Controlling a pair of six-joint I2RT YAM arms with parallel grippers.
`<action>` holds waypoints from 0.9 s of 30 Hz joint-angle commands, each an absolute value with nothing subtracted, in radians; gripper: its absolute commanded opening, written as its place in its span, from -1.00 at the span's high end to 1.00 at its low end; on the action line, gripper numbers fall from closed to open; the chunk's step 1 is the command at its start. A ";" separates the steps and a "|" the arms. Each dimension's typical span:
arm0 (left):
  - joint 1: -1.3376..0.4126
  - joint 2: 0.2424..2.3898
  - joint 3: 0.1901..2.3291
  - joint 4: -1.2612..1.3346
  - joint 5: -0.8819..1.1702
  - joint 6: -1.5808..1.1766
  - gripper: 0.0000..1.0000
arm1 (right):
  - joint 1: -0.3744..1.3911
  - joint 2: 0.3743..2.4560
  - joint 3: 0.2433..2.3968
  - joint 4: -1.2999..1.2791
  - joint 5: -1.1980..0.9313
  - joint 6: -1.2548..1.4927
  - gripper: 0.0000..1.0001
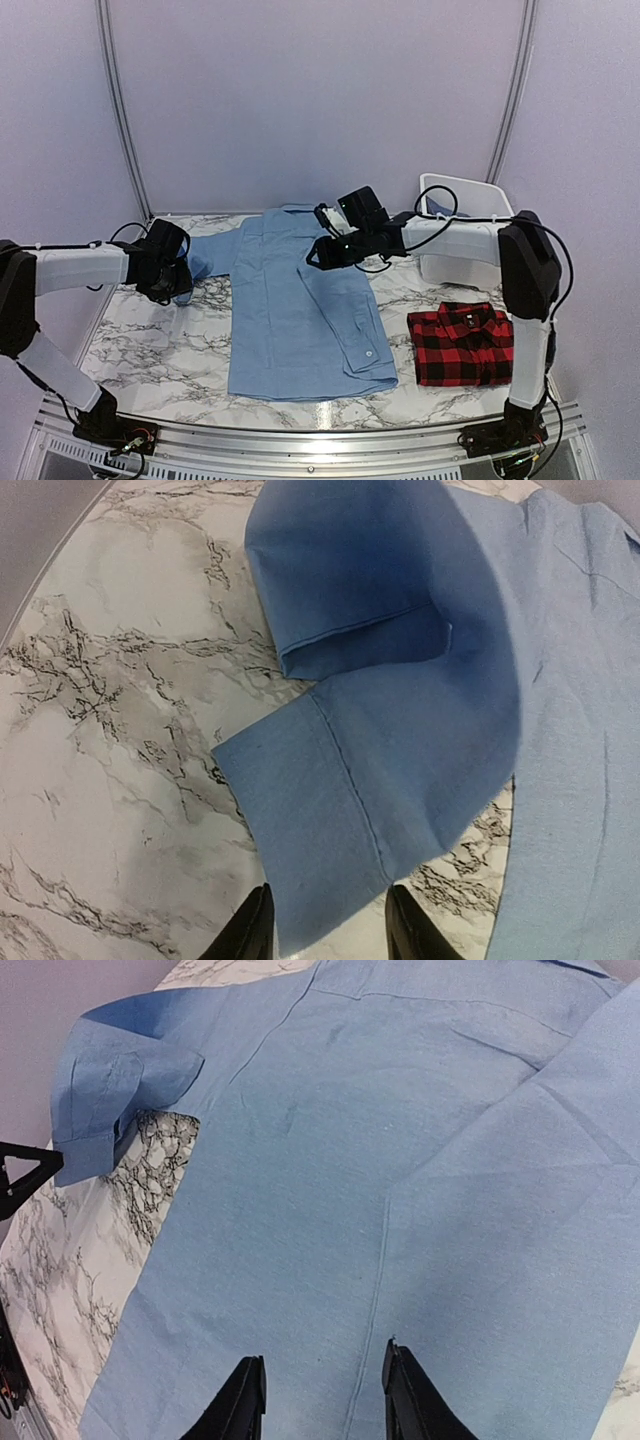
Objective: Fold and stack the long sleeve shirts
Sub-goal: Pick up the sleeve from the corner of the board.
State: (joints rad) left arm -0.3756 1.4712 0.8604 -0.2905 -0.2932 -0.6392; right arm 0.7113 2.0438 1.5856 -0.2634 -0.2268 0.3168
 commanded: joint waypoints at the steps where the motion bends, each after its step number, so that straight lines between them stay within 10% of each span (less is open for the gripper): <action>1: -0.342 1.531 0.879 -0.213 -0.274 -0.600 0.27 | 0.733 1.975 1.552 -0.241 -0.201 0.300 0.27; 9: -0.333 1.602 0.952 -0.198 -0.201 -0.557 0.99 | 0.782 1.966 1.531 -0.227 -0.131 0.264 0.27; 27: -0.385 1.488 1.087 -0.164 0.213 -0.879 1.00 | 0.914 1.879 1.404 0.099 -0.057 0.140 -0.18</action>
